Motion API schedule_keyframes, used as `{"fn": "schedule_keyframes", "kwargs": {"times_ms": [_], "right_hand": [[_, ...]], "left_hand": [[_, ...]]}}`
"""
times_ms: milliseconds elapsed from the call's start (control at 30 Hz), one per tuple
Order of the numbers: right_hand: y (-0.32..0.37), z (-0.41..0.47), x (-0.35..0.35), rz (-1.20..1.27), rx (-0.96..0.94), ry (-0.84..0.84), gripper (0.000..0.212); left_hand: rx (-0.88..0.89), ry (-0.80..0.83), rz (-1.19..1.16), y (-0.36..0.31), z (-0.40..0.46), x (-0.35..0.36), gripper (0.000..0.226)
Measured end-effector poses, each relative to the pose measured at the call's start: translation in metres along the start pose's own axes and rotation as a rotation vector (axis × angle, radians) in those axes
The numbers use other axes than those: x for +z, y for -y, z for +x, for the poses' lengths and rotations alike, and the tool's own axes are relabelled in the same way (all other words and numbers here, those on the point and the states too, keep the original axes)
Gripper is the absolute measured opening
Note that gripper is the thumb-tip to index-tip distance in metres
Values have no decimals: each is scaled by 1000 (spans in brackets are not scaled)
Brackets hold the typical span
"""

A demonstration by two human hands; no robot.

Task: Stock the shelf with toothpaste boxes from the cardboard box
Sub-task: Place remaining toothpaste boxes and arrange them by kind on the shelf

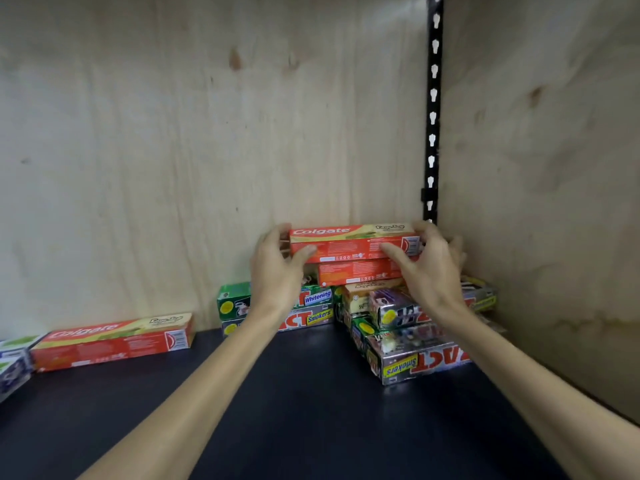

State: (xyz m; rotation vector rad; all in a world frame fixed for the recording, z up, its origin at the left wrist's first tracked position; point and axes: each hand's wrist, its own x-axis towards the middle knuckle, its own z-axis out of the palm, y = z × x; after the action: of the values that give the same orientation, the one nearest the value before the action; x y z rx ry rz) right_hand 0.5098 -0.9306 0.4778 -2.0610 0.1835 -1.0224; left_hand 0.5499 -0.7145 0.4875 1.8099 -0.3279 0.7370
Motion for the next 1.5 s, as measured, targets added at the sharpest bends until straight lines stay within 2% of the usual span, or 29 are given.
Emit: {"fn": "schedule_keyframes", "kwargs": {"times_ms": [133, 300, 367, 467, 567, 667, 833, 900, 1000, 1167, 1267, 1400, 1500], "right_hand": [[21, -41, -4, 1, -113, -66, 70], [39, -100, 10, 16, -171, 56, 70], [49, -124, 18, -4, -201, 126, 62], [59, -153, 38, -84, -230, 334, 36], [75, -169, 56, -188, -353, 489, 39], [92, -175, 71, -248, -435, 532, 39], [120, -185, 105, -233, -505, 535, 28], [131, -186, 123, -304, -579, 536, 31], [143, -184, 145, -282, -569, 534, 38], [151, -179, 172, -258, -544, 551, 49], [151, -175, 181, -235, -500, 563, 50], [146, -173, 188, -193, -471, 585, 50], [145, -173, 190, -130, -449, 581, 49]], "left_hand": [[31, 24, 7, -2, -30, -51, 52], [-40, 105, 66, 10, -72, -135, 51], [-62, 158, 166, 18, -87, -171, 48], [-98, 252, 438, 40, -105, -221, 47], [-65, 261, 776, 54, -115, -263, 48], [-4, 258, 940, 58, -112, -290, 59], [11, 239, 1084, 70, -94, -319, 58], [7, 224, 1145, 78, -87, -328, 56], [14, 176, 1249, 89, -73, -335, 51], [-89, 119, 1247, 101, -56, -332, 39], [-162, 99, 1138, 106, -47, -336, 39], [-277, 116, 915, 111, -31, -346, 53], [-318, 137, 831, 117, -25, -352, 59]]}}
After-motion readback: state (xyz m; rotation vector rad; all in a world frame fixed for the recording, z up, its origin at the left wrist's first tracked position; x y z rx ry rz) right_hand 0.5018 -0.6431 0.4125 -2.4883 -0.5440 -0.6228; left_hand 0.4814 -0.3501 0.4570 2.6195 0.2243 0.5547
